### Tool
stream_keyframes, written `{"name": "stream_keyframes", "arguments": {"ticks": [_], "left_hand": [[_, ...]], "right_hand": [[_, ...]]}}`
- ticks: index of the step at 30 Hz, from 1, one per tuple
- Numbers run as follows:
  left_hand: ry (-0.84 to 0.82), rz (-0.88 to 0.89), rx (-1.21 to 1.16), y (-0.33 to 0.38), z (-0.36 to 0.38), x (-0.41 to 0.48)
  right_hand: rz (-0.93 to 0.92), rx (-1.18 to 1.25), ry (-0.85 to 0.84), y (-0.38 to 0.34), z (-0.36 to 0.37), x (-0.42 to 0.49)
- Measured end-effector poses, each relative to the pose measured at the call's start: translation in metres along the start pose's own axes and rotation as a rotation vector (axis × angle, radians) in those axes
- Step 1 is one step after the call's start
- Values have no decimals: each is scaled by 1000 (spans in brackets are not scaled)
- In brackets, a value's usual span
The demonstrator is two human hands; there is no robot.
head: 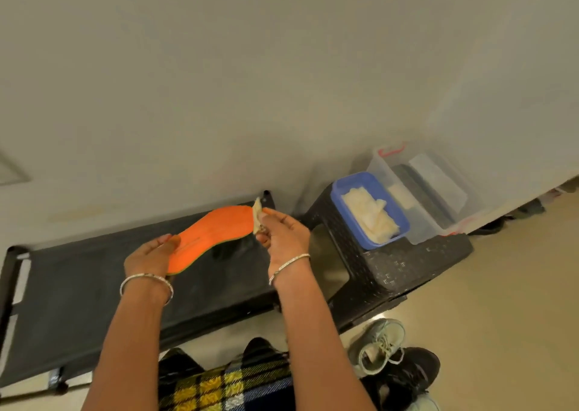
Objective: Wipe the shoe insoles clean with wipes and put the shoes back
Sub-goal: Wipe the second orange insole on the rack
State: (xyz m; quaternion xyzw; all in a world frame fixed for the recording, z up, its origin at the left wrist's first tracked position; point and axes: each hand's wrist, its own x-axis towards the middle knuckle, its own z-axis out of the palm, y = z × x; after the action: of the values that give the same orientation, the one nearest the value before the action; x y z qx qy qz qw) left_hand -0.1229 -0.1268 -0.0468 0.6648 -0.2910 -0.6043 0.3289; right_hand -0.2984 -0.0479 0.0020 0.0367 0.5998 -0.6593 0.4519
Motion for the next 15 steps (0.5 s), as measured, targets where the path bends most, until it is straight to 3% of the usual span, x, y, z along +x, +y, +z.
{"name": "stream_keyframes", "arguments": {"ticks": [5,15], "left_hand": [[67,47,82,-1,-12,21],[28,79,424,-3,-29,43]], "right_hand": [[-13,-93,-19,10,24,16],[-34,-143,41,7,28,41]]}}
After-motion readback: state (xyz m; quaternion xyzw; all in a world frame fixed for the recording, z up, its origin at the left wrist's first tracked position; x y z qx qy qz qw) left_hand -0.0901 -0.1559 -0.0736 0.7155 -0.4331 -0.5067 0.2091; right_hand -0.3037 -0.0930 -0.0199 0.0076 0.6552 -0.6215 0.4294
